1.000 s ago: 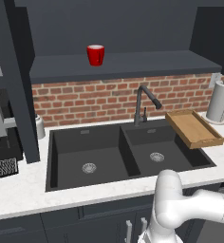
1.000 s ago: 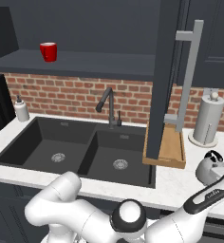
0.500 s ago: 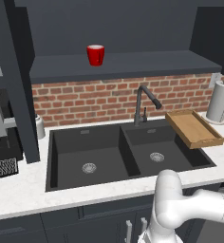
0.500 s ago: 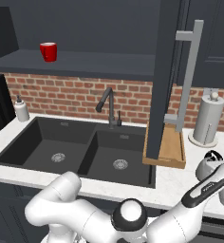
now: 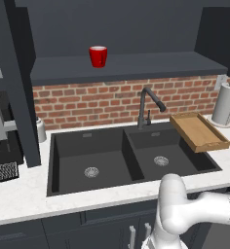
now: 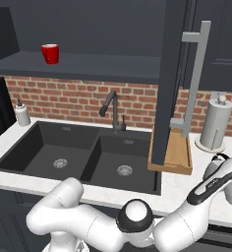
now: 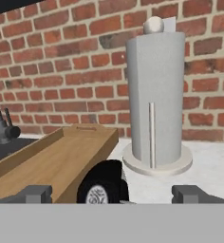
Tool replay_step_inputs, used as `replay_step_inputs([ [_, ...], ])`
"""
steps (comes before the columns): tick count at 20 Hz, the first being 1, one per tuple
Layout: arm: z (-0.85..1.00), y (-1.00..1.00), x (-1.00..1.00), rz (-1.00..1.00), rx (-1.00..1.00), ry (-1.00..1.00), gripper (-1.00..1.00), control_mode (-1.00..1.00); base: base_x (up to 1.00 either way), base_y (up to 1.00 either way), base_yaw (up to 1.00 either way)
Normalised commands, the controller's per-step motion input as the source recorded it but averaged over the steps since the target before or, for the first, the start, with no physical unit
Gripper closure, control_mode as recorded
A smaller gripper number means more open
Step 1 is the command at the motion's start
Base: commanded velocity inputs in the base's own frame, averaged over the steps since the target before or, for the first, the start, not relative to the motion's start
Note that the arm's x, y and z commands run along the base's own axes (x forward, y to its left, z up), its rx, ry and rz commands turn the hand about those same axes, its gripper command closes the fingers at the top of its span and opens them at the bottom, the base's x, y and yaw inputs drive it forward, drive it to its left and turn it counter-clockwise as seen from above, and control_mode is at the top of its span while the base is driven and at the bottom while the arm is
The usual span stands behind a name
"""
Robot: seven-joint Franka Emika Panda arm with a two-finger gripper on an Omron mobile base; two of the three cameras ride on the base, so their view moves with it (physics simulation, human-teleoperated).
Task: Pick the kettle from the counter and place it on the tray. Then pick the mug from the cabinet and place it on the tray. Then close the cabinet doors.
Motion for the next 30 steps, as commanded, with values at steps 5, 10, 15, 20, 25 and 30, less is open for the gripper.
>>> replay_step_inputs([
  [5, -0.17, 0.0, 0.04, 0.0, 0.0, 0.02, -1.0, -1.0, 0.0, 0.0, 0.0],
  [10, -0.26, 0.0, -0.01, 0.0, 0.0, 0.01, 1.0, -1.0, 0.0, 0.0, 0.0],
  [15, -0.22, -0.01, 0.0, 0.0, 0.0, 0.0, 1.0, -1.0, 0.0, 0.0, 0.0],
  [20, -0.12, 0.0, 0.0, 0.0, 0.0, 0.0, 1.0, -1.0, 0.0, 0.0, 0.0],
  [25, -0.1, 0.0, -0.1, 0.0, 0.0, 0.0, 1.0, -1.0, 0.0, 0.0, 0.0],
  [30, -0.01, 0.0, -0.43, -0.01, 0.01, 0.0, 1.0, -1.0, 0.0, 0.0, 0.0],
])
